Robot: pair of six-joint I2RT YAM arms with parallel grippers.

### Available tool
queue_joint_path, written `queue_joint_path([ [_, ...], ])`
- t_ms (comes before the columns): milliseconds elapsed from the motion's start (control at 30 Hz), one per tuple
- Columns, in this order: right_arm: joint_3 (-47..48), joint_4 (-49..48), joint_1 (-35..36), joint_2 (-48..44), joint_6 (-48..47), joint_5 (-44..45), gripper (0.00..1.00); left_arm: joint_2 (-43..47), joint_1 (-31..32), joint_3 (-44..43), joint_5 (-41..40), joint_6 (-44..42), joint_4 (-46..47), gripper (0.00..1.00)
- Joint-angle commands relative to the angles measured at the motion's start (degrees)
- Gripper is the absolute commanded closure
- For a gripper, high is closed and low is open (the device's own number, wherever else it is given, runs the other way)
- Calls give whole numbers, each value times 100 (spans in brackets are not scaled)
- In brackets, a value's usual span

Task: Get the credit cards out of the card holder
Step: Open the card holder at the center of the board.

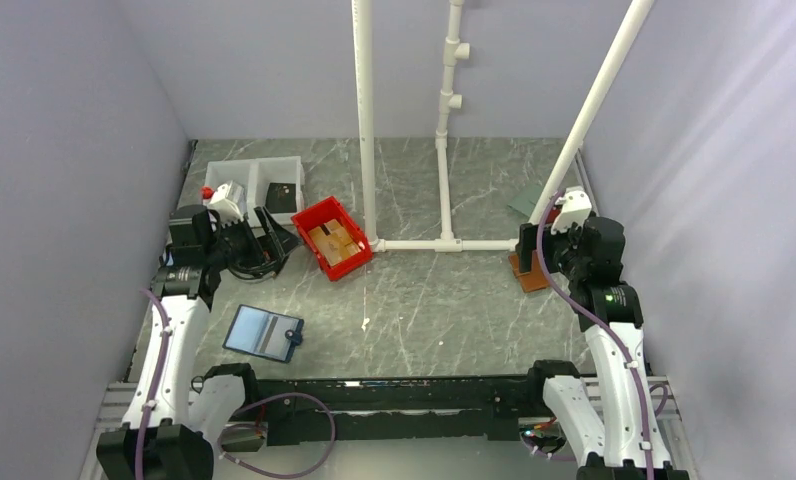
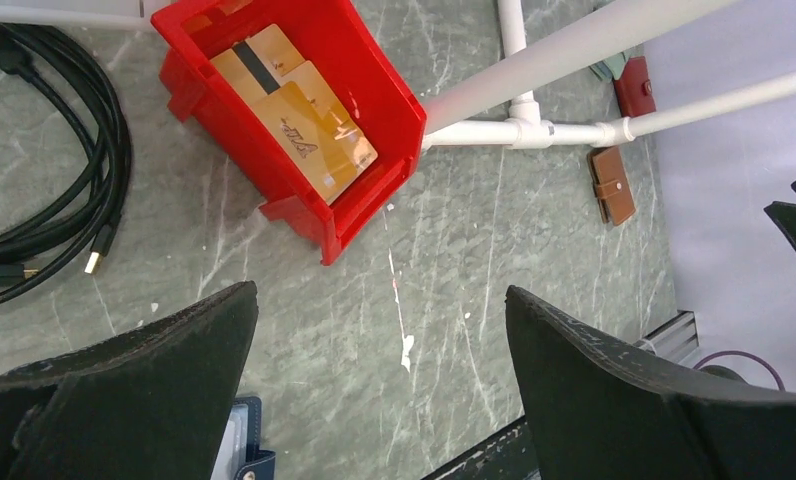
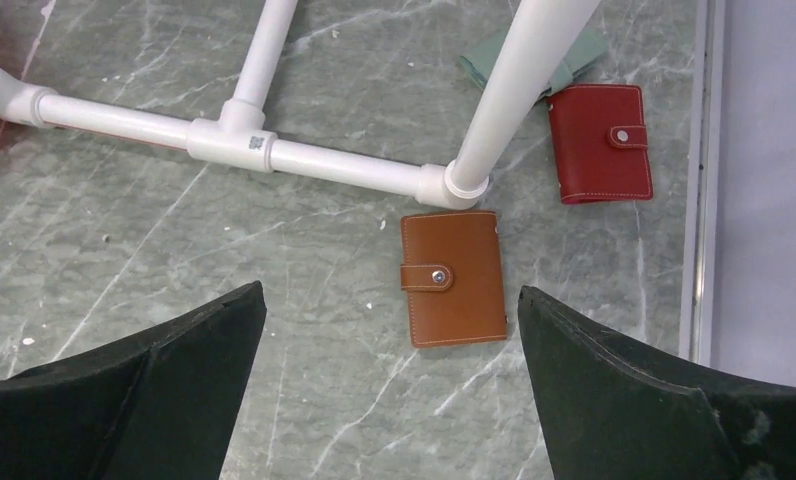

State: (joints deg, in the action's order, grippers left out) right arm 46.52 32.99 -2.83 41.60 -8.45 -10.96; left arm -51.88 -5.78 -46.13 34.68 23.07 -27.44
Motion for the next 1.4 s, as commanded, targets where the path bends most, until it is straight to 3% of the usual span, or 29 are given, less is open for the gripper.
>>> queue_joint_path([
  [0,132,-270,-88,-6,209,-194,0,340,96,59,-206,-161,203,1],
  [133,55,-158,-93,31,-260,-534,0,509,212,235,-371,87,293,1],
  [333,45,334,-97,106,-1246,-1280,0,468,241,245,2,-53,407,0],
  [567,29,1297,-88,489,-3088,-2149,0,503,245,253,159,-213,418,1],
  [767,-45,1596,-56,884,-3763,-1489,0,513,244,280,191,-215,447,0],
  [1033,-386,1449,105,1261,-3711,-417,2,484,245,280,173,-189,440,1],
  [1200,-692,864,223,1547,-3340,337,9,478,244,280,174,-189,464,1],
  [1367,-857,167,248,2097,-2964,742,23,476,244,280,163,-180,456,1],
])
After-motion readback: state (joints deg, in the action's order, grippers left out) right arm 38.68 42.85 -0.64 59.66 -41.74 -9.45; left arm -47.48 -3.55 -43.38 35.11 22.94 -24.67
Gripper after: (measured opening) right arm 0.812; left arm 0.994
